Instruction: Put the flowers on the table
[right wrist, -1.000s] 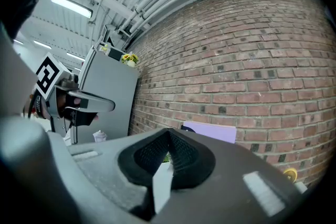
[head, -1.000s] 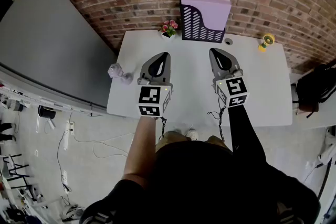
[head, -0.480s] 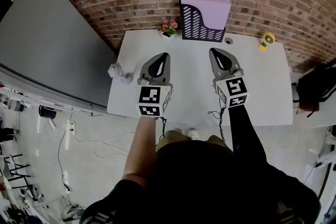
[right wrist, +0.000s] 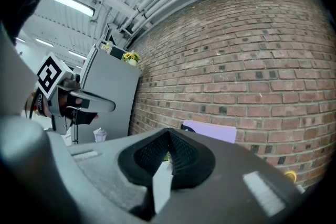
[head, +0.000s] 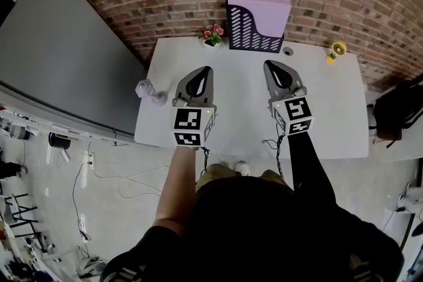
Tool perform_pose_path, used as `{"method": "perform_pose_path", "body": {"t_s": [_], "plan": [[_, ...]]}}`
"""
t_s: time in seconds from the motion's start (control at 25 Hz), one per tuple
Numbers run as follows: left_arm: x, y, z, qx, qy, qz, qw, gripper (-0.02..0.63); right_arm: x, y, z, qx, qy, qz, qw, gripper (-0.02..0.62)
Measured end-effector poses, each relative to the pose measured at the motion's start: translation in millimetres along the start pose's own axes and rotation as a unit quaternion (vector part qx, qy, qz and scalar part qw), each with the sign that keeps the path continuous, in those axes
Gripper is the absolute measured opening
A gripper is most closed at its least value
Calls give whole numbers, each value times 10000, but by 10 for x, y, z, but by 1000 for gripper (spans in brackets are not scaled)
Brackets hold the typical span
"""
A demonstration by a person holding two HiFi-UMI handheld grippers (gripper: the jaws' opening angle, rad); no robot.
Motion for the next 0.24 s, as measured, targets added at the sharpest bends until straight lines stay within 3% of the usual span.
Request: {"method": "perform_pose_path", "body": {"t_s": [0.24], "plan": [[-12, -17, 1, 31, 3, 6, 10000, 8, -15, -15, -14, 19, 2, 8, 10000, 0]]}}
Point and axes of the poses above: the fingertips, and each gripper's own axes: z forward along the fingers, x to its left, y out of its top, the point moved 3 cm from there along -z, backward along the fingers, and after that the axes turned 10 degrees about -x, right-handed, at the moved point
